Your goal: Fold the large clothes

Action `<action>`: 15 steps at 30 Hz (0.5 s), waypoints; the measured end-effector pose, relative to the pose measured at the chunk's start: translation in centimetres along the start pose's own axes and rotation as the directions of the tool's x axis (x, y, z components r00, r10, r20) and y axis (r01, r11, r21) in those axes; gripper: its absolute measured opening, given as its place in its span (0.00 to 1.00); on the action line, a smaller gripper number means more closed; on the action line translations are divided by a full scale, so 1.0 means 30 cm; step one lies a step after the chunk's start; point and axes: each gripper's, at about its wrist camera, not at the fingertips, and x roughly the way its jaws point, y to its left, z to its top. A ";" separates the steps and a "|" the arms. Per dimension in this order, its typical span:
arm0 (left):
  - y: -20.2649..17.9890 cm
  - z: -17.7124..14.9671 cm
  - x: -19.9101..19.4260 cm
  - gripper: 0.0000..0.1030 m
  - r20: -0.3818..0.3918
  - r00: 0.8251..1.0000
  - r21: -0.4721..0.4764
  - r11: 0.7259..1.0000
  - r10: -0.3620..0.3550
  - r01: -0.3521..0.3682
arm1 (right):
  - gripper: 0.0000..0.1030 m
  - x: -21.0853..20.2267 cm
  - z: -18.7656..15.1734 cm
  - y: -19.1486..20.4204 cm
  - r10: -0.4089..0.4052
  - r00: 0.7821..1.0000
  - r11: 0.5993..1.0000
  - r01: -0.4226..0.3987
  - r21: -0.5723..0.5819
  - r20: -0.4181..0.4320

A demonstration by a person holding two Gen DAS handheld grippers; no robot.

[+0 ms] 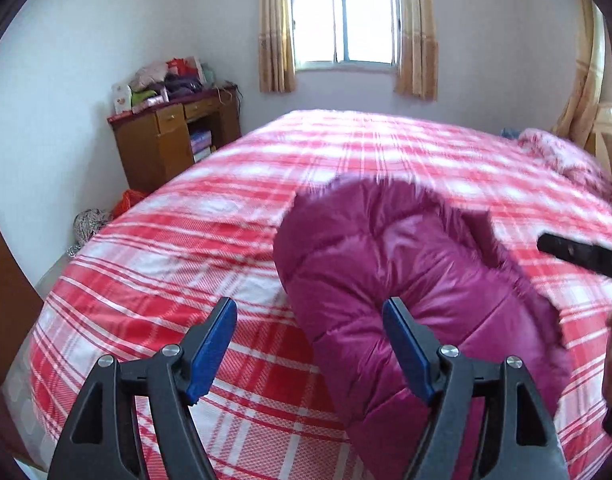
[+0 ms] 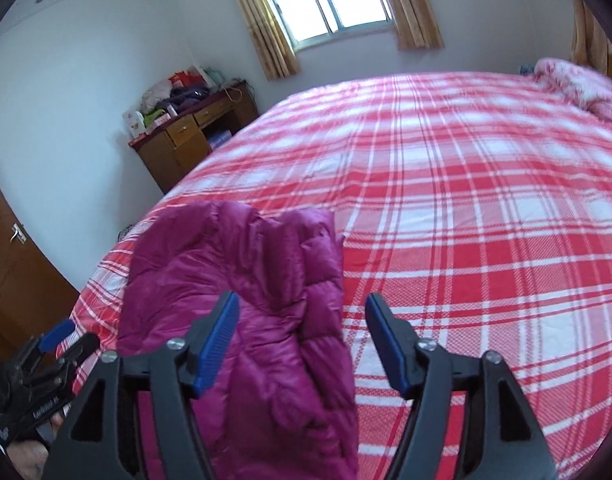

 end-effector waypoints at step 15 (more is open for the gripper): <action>-0.006 0.084 -0.221 0.75 0.154 0.987 -0.016 0.999 -0.038 0.041 | 0.80 -0.255 -0.011 0.155 -0.008 0.989 0.995 0.023 -0.102 0.147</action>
